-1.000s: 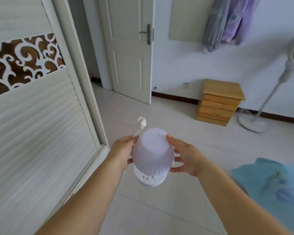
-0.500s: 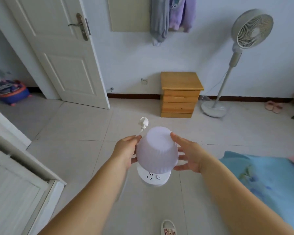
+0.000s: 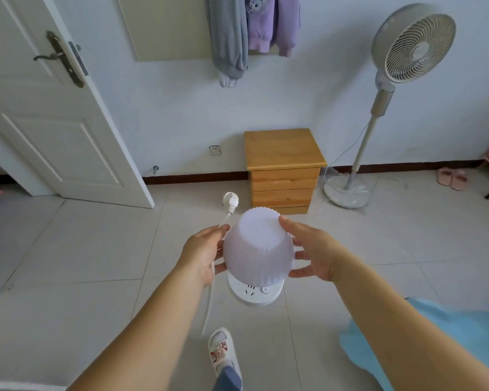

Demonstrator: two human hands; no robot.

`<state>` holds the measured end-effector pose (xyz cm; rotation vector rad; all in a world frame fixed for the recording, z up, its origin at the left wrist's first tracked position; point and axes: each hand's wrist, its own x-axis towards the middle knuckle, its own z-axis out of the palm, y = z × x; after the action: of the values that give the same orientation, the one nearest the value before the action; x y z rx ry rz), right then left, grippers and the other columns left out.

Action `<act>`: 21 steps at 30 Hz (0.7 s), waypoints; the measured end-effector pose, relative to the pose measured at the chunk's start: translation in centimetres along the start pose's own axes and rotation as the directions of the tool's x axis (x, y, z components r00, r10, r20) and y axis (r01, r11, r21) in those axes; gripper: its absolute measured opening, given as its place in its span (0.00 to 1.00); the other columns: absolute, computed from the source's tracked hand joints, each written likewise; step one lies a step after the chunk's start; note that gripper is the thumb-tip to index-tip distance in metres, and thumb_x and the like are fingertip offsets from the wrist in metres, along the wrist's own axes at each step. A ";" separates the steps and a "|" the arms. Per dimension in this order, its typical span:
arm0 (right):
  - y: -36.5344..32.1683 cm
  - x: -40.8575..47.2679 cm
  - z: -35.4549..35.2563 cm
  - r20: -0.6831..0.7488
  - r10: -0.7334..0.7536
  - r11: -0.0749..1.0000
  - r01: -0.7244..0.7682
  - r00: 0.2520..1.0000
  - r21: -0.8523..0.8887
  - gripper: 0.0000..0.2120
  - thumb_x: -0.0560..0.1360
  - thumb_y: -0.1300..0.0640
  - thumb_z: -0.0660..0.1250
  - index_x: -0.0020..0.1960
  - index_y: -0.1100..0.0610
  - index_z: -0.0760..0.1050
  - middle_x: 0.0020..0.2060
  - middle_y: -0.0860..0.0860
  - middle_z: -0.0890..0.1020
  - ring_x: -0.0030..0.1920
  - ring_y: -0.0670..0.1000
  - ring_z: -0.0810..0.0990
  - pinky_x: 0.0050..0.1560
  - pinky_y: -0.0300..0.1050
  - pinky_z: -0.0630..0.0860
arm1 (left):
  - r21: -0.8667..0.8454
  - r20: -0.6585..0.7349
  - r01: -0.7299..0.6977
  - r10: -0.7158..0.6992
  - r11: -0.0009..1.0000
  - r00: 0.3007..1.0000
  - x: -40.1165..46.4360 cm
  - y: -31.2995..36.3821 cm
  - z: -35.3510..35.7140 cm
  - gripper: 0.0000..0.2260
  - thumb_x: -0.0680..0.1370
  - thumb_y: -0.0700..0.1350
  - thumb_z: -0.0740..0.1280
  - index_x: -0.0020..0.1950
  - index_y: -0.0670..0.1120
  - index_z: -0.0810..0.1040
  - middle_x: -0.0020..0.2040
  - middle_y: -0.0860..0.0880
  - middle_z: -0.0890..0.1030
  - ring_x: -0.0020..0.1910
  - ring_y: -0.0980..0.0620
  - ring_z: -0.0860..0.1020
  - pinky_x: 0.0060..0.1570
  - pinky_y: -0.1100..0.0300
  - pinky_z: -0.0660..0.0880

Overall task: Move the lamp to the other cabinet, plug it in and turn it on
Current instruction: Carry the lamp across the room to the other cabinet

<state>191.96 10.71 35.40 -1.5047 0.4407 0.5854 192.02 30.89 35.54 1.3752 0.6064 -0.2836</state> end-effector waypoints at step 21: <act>-22.3 34.4 -7.2 -0.093 0.035 0.997 -0.028 0.995 0.075 0.22 0.66 0.35 0.69 0.57 0.43 0.77 0.59 0.50 0.78 0.57 0.57 0.76 0.52 0.59 0.77 | 0.006 -0.003 0.090 -0.090 0.996 0.996 35.8 19.1 13.8 0.03 0.72 0.44 0.67 0.41 0.46 0.80 0.45 0.41 0.80 0.43 0.44 0.79 0.37 0.55 0.77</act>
<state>233.31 7.09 31.91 -1.4613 0.5543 0.5195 234.54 26.80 32.43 1.3564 0.6708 -0.3565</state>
